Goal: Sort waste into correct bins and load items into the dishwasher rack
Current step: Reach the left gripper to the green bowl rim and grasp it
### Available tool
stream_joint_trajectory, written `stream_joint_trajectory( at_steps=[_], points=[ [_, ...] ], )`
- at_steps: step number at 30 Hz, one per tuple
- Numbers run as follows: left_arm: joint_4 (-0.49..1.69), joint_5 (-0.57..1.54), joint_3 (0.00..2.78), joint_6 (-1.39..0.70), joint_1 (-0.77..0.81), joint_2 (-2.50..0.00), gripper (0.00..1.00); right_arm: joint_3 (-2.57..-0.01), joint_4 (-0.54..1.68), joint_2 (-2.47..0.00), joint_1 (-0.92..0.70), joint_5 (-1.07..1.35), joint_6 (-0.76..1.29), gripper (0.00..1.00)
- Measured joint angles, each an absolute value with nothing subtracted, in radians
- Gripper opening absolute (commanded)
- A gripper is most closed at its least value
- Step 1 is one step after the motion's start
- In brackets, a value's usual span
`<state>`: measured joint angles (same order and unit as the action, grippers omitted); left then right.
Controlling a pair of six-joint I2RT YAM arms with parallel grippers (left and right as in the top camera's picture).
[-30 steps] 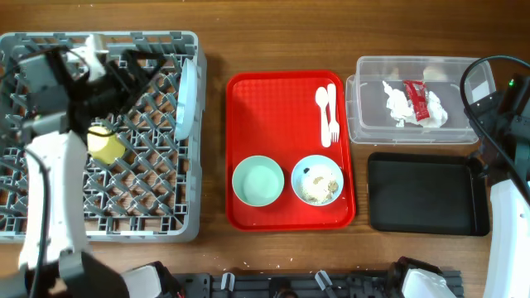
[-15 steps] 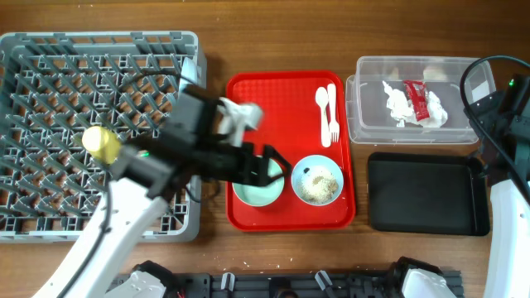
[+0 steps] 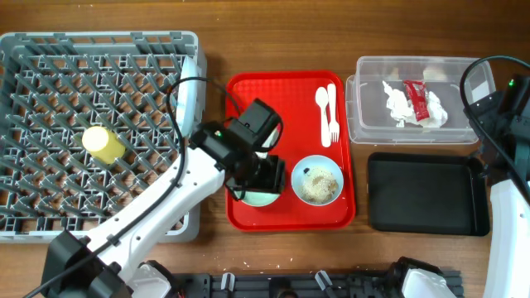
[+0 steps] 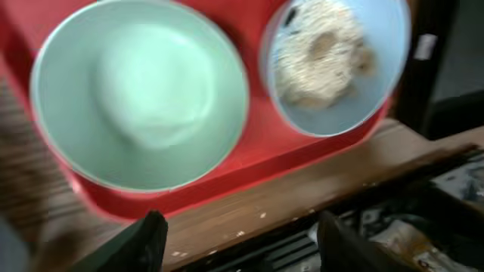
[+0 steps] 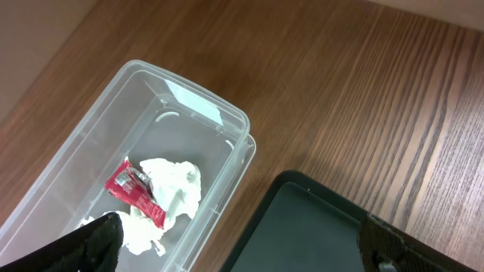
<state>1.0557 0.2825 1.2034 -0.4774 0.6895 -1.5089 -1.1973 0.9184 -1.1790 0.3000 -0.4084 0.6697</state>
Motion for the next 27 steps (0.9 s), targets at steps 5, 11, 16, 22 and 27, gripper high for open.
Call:
stream_joint_trajectory(
  at_steps=[5, 11, 16, 22, 27],
  points=[
    [1.039, 0.224, 1.142, -0.479, 0.753, -1.509, 0.67, -1.197, 0.919, -1.179, 0.300, -0.408, 0.670, 1.00],
    [0.924, 0.119, 1.009, -0.481, 0.794, -1.515, 0.67, -1.197, 0.920, -1.179, 0.300, -0.408, 0.670, 1.00],
    [0.873, 0.072, 0.985, -0.480, 0.833, -1.515, 0.67, -1.197, 0.920, -1.179, 0.300, -0.408, 0.670, 1.00],
    [0.756, -0.018, 0.902, -0.466, 0.924, -1.515, 0.64, -1.197, 0.920, -1.179, 0.300, -0.408, 0.670, 1.00],
    [0.679, -0.081, 0.856, -0.459, 0.924, -1.515, 0.54, -1.197, 0.920, -1.179, 0.300, -0.408, 0.670, 1.00]
  ],
)
